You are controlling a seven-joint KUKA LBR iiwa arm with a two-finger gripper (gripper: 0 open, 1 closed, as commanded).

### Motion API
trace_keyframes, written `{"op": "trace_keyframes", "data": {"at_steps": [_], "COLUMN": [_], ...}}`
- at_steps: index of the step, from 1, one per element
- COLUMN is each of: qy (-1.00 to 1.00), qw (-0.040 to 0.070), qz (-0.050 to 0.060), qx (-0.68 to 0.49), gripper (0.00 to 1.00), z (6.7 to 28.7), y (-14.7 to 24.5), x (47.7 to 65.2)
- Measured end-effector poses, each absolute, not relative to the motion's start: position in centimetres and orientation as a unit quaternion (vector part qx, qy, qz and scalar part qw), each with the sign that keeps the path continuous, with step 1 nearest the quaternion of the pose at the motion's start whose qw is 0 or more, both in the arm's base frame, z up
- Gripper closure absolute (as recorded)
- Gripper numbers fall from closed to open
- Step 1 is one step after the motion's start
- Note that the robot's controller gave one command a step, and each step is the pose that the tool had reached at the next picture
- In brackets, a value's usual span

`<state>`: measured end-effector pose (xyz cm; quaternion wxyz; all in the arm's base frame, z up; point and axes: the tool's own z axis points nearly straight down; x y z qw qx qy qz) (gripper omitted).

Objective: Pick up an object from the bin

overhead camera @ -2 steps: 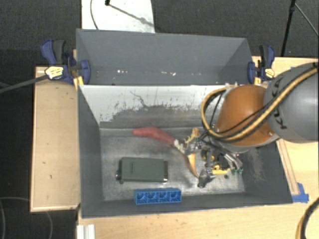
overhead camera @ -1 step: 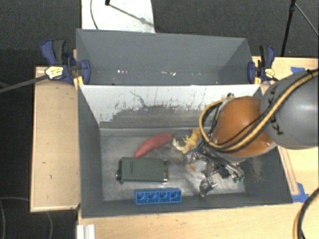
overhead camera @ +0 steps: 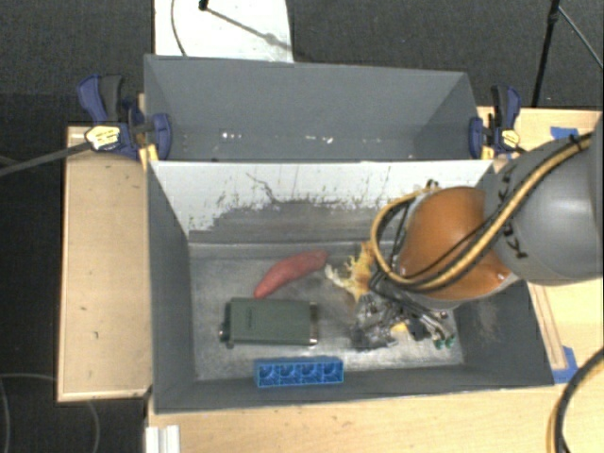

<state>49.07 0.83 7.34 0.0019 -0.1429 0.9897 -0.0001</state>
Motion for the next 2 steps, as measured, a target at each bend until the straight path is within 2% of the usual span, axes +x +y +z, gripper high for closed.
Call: {"op": "trace_keyframes", "data": {"at_steps": [1, 2], "qy": [0.990, 0.985], "qw": [0.002, -0.002], "qz": [0.000, 0.001], "qx": [-0.143, -0.170], "gripper": [1.00, 1.00], "z": [7.3, 10.9], "y": [0.8, 1.6], "x": [49.1, 51.1]}}
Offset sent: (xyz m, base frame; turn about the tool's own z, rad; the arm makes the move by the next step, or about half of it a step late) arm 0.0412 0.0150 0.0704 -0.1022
